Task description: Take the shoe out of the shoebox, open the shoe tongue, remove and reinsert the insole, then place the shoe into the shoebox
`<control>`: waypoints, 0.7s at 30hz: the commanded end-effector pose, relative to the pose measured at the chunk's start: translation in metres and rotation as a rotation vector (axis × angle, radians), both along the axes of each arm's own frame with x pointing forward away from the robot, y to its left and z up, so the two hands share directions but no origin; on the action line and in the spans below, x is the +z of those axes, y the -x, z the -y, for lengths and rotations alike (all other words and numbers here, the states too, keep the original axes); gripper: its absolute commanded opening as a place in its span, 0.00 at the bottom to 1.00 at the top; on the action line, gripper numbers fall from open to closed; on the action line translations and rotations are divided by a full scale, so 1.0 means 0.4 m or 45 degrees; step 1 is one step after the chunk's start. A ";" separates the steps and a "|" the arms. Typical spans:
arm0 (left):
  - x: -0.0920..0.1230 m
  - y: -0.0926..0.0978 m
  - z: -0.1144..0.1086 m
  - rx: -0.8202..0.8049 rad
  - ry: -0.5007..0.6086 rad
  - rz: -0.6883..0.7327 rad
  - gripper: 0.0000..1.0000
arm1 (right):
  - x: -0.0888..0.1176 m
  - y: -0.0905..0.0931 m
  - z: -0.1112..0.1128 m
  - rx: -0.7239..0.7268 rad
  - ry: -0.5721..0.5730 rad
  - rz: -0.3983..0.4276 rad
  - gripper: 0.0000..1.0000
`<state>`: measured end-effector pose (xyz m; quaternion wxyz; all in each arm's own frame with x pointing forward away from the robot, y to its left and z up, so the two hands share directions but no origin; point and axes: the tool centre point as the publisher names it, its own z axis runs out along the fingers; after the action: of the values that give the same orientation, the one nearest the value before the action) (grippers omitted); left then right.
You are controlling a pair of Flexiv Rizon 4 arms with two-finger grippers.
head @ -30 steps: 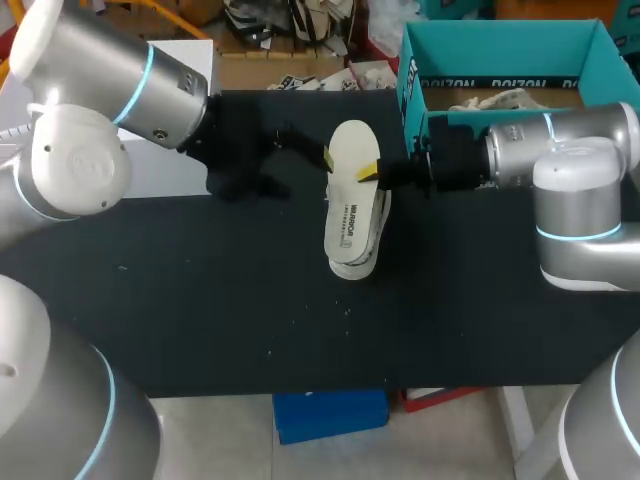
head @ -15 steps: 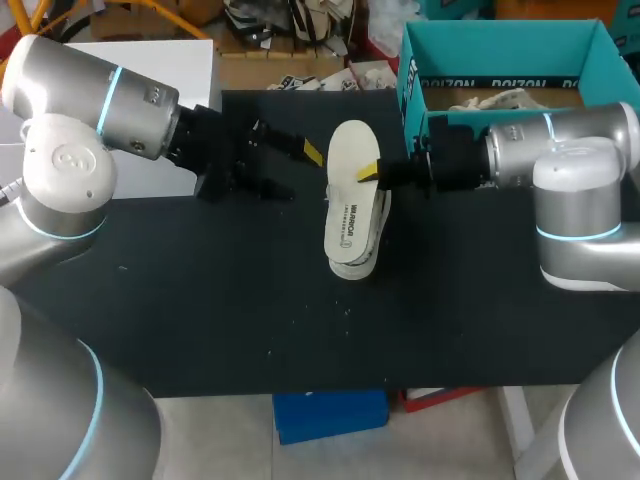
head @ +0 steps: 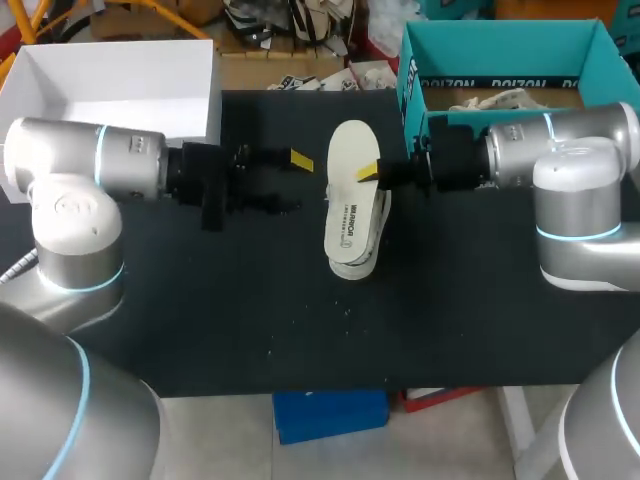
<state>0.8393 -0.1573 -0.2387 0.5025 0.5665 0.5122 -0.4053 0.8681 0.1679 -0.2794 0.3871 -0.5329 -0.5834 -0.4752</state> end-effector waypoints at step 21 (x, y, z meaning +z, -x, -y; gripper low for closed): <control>-0.096 -0.082 0.110 0.034 0.227 0.005 0.42 | -0.001 0.001 -0.002 -0.003 0.000 0.001 0.00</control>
<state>0.8657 -0.1914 -0.2711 0.5546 0.5145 0.4838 -0.4401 0.8681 0.1679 -0.2794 0.3871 -0.5330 -0.5833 -0.4752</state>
